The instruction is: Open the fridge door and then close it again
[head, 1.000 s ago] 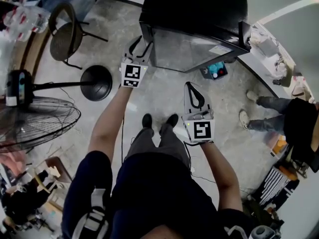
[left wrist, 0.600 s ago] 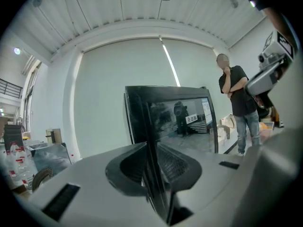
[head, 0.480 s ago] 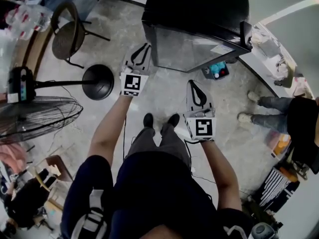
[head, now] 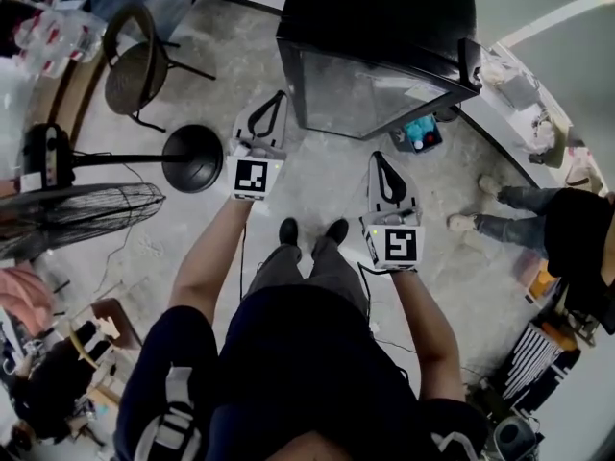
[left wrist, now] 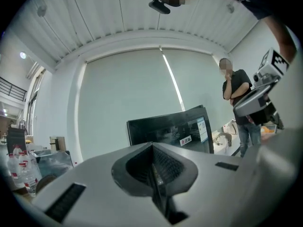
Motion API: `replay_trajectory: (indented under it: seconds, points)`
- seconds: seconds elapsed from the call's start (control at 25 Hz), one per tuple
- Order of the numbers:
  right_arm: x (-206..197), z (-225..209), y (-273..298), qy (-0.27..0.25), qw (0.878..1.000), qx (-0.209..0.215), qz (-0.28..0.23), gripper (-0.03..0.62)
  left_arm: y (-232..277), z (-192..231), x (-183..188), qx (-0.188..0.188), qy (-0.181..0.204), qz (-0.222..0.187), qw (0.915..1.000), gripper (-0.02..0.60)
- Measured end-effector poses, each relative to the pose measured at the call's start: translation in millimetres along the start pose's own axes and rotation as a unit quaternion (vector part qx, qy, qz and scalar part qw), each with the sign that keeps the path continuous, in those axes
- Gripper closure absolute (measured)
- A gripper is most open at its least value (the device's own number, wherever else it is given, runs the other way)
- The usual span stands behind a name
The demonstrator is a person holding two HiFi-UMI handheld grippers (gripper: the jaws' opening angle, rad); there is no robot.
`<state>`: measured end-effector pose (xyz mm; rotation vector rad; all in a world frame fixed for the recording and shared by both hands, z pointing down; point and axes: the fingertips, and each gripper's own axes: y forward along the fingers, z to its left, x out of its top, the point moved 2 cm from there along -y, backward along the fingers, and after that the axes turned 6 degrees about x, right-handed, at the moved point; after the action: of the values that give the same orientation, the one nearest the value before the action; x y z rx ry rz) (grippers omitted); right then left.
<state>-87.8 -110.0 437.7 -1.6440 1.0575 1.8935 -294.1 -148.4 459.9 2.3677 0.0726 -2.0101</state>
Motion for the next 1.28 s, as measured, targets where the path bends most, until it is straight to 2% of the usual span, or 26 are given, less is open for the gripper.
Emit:
replay_trajectory:
  seconds: [0.4, 0.6, 0.88, 1.28]
  points:
    - [32.3, 5.2, -40.7, -0.002, 0.999, -0.013, -0.05, 0.574, -54.0, -15.9, 69.5, 0.01, -0.007, -0.041, 0.9991, 0.558]
    - [38.6, 12.0, -67.3, -0.005, 0.998, -0.027, -0.063, 0.574, -89.6, -23.7, 90.9, 0.011, -0.034, -0.041, 0.9985, 0.558]
    - [46.3, 20.5, -106.5, -0.009, 0.996, -0.046, -0.076, 0.574, -142.3, -35.9, 108.1, 0.005, -0.037, -0.04, 0.9985, 0.558]
    - [48.7, 31.5, -155.4, -0.019, 0.994, -0.073, -0.072, 0.574, -179.3, -43.5, 120.7, 0.01, -0.048, -0.042, 0.9979, 0.558]
